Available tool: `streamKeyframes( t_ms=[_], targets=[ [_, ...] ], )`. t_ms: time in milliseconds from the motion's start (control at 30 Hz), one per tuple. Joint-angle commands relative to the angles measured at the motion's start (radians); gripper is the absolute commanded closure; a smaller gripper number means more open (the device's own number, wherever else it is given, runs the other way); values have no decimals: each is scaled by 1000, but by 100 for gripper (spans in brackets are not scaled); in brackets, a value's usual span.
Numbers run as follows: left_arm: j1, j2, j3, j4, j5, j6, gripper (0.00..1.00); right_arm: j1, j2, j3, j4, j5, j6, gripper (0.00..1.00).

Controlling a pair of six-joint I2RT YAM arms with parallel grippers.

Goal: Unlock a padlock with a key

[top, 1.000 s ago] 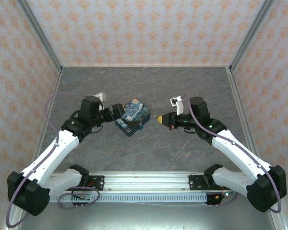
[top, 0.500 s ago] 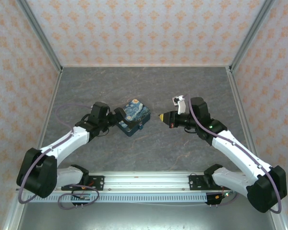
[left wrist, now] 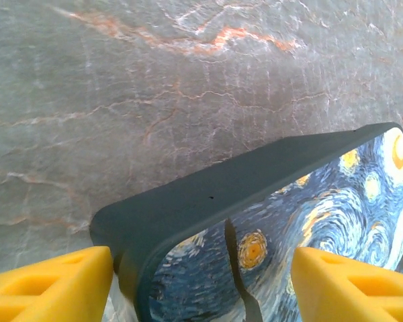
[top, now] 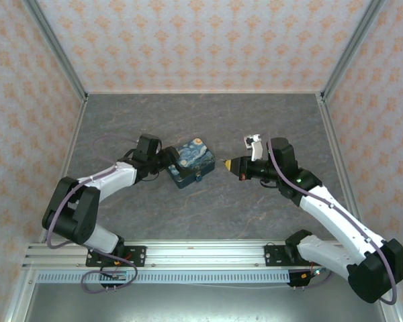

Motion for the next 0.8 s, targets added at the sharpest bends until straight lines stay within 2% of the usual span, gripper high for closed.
streamKeyframes(
  t_ms=[0, 200, 333, 567, 767],
  targets=[
    [3, 51, 51, -14, 69, 117, 32, 5, -29, 22, -51, 30, -8, 100],
    [2, 129, 124, -90, 114, 234, 35, 5, -29, 16, -64, 46, -2, 100],
    [2, 102, 155, -97, 114, 287, 28, 2, -19, -7, -31, 46, 24, 100],
    [2, -95, 138, -133, 42, 298, 2, 2, 25, -64, 104, 32, 106, 100],
    [-19, -361, -35, -124, 49, 270, 1, 2, 131, -94, 304, 8, 206, 100]
  ],
)
